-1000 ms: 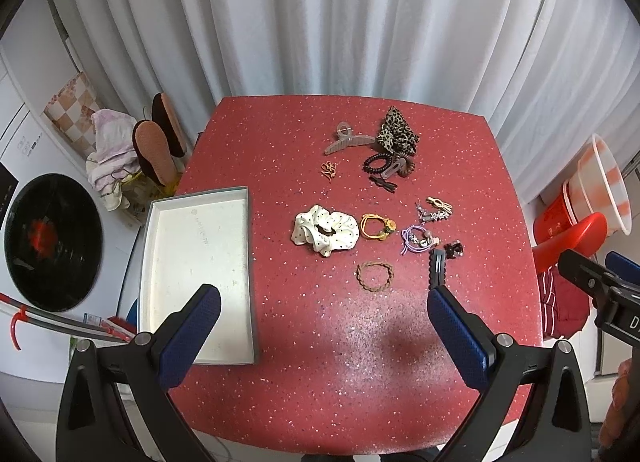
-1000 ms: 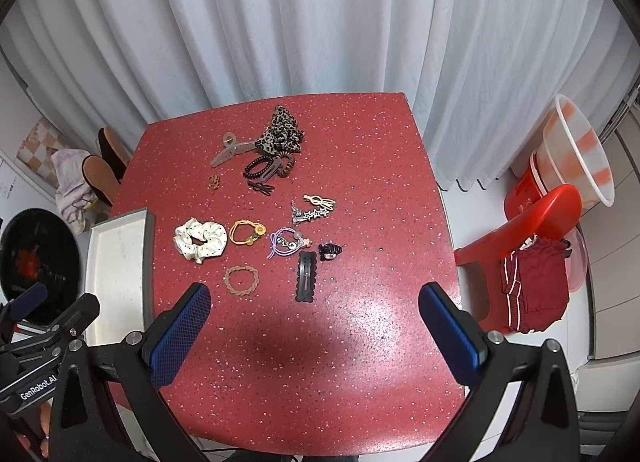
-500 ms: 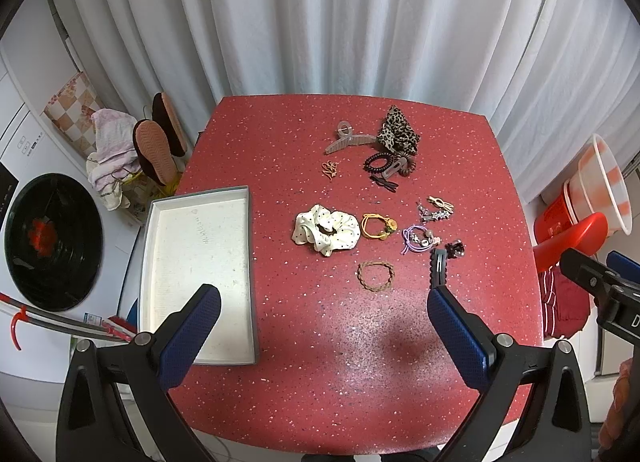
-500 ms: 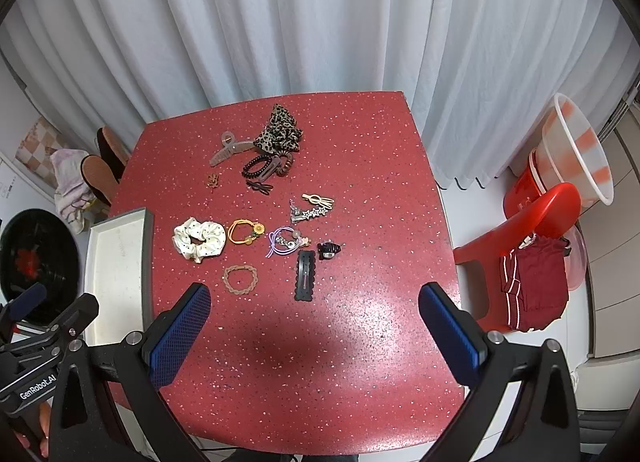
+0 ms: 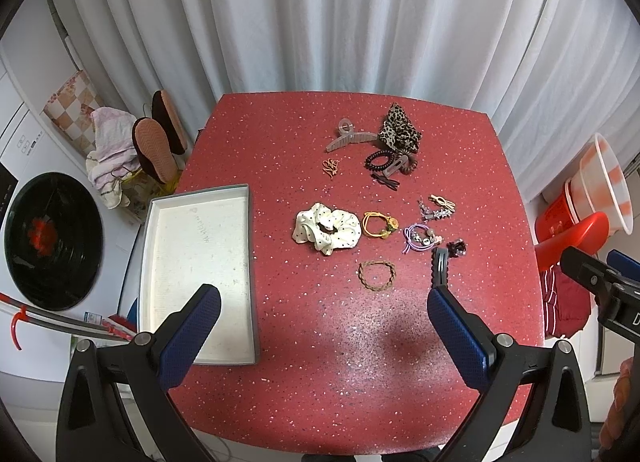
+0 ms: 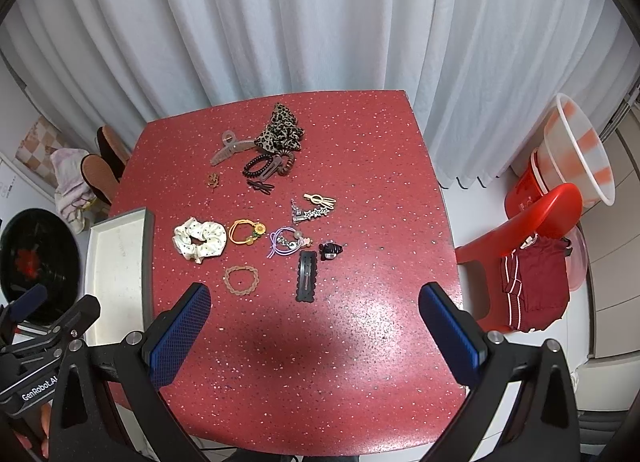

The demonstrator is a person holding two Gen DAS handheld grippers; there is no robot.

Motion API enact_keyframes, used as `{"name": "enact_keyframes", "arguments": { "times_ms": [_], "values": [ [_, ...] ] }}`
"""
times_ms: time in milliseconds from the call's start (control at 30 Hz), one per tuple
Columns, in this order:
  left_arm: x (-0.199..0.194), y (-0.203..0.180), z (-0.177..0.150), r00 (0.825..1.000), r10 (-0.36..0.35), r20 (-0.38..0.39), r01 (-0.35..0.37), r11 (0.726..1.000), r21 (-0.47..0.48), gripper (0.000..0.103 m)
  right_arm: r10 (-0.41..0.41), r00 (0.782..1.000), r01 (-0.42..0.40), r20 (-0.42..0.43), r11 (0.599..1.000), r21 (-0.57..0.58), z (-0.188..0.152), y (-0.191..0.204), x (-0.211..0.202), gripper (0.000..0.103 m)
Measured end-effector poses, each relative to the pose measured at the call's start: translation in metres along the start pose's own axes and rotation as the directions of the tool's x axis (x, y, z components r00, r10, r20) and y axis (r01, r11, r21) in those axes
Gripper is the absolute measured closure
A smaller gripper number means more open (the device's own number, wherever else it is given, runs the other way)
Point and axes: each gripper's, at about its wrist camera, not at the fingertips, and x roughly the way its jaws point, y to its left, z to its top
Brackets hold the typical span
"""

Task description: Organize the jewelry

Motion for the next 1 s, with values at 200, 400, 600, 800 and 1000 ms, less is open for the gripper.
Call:
{"name": "enact_keyframes", "arguments": {
  "times_ms": [200,400,600,800,1000],
  "values": [
    [0.002,0.000,0.000,1.000,0.001,-0.003,-0.001,1.000,0.003,0.000,0.001,1.000,-0.001,-0.005,1.000,0.003,0.000,-0.001,0.003,0.000],
    [0.004,-0.002,-0.002,1.000,0.001,-0.006,-0.001,1.000,0.008,0.000,0.003,1.000,-0.003,-0.007,1.000,0.005,-0.001,-0.002,0.005,0.000],
    [0.008,-0.005,-0.005,1.000,0.004,-0.016,-0.004,1.000,0.016,0.000,0.004,1.000,-0.004,-0.016,1.000,0.005,-0.004,-0.003,0.009,0.000],
    [0.015,-0.005,-0.005,0.999,0.013,-0.035,-0.013,1.000,0.013,0.000,0.003,1.000,-0.003,-0.030,1.000,0.004,-0.006,-0.006,0.015,0.000],
    [0.033,-0.003,-0.010,0.997,0.003,-0.076,-0.002,1.000,0.008,0.000,0.007,0.997,-0.006,-0.072,1.000,0.014,-0.014,-0.011,0.033,0.000]
  ]
}}
